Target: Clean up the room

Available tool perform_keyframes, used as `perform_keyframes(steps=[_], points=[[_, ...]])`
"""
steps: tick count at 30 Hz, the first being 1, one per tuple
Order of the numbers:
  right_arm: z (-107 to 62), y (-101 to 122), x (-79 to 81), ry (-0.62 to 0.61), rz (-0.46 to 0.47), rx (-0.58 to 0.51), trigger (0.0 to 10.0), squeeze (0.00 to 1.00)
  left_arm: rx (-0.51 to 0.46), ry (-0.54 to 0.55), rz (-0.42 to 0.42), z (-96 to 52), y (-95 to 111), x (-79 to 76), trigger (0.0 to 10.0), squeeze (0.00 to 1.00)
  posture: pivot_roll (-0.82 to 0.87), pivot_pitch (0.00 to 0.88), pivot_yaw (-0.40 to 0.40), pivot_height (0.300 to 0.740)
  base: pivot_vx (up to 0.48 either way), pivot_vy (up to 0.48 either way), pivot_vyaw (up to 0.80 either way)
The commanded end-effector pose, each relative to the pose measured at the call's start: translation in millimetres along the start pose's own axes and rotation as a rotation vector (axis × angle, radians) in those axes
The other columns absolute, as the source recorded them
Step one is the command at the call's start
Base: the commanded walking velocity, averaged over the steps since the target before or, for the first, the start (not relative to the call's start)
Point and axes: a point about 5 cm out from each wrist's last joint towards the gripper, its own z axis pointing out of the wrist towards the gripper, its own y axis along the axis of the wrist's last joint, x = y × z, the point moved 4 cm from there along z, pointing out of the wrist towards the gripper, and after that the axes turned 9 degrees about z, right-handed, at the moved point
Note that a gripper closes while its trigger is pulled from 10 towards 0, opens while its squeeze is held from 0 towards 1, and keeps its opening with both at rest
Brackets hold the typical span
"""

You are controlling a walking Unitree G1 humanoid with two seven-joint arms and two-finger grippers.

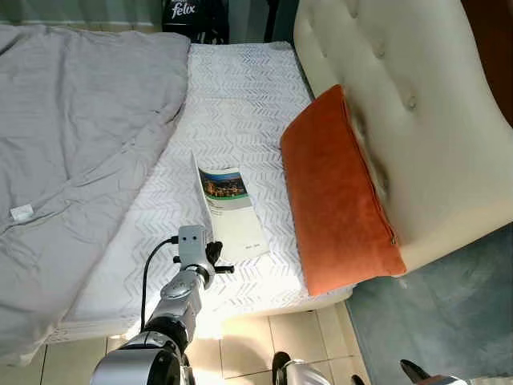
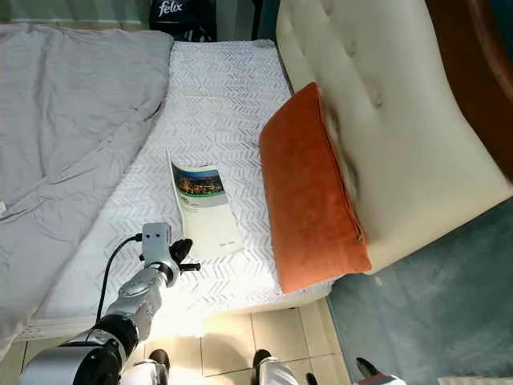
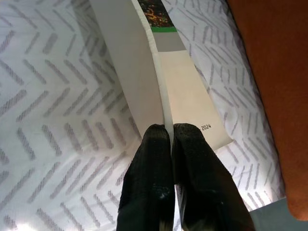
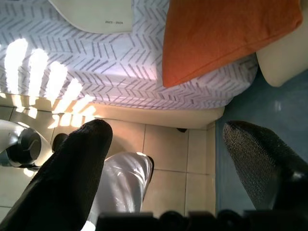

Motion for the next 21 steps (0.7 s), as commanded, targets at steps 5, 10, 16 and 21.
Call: perform_keyframes(steps=[5, 10, 16, 21], points=[[-3.7, -8.8, -3.7, -0.026, 0.011, 0.036, 10.0, 0.00, 0.018, 0.087, -0.095, -12.6, -10.1, 44.5, 10.0, 0.00, -0.38, 0.314, -0.119, 0.740, 0.000, 0.000, 0.00], [4.2, -8.0, -4.5, -0.008, 0.011, 0.030, 10.0, 0.00, 0.069, 0.078, 0.069, -27.1, -22.1, 71.4, 10.0, 0.00, -0.35, 0.311, -0.129, 0.740, 0.000, 0.000, 0.00], [8.5, -7.9, -3.4, 0.013, 0.004, 0.034, 10.0, 0.00, 0.101, 0.048, 0.214, -29.5, -17.5, 81.9, 10.0, 0.03, -0.34, 0.314, -0.141, 0.740, 0.000, 0.000, 0.00], [8.1, -7.6, -4.7, 0.016, 0.000, 0.037, 10.0, 0.00, 0.112, 0.133, 0.171, -33.6, -24.9, 89.6, 10.0, 1.00, -0.35, 0.315, -0.150, 0.740, 0.000, 0.000, 0.00]])
